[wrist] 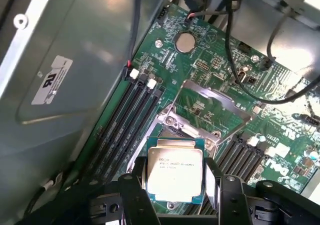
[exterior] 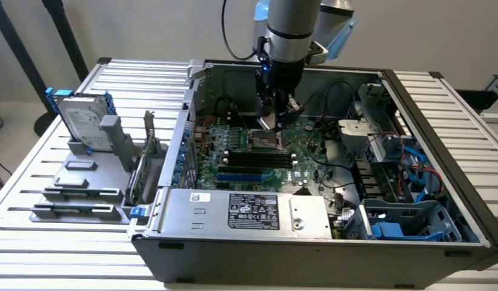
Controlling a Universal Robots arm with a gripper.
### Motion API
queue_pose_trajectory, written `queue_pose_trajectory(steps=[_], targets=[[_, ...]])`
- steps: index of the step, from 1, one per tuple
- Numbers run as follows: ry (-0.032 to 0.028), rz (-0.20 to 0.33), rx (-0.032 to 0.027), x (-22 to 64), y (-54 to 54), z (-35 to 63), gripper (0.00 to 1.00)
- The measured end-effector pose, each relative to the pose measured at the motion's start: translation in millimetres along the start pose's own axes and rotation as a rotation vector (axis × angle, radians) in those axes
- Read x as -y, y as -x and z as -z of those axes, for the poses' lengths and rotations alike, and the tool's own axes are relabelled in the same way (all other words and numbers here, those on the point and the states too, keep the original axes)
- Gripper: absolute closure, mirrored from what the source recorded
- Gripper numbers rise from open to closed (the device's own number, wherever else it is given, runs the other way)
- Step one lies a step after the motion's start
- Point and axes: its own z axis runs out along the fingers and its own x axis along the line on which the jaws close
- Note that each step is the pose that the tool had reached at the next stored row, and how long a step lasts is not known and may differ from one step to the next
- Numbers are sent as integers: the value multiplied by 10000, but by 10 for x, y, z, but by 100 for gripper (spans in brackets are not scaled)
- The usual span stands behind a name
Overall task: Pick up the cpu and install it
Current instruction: 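Place the cpu into insertion slot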
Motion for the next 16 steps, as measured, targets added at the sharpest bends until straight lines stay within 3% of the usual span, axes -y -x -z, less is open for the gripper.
queue_pose_trajectory(steps=[16], targets=[[212, -2847, 88, 1, 1, -6, 45]])
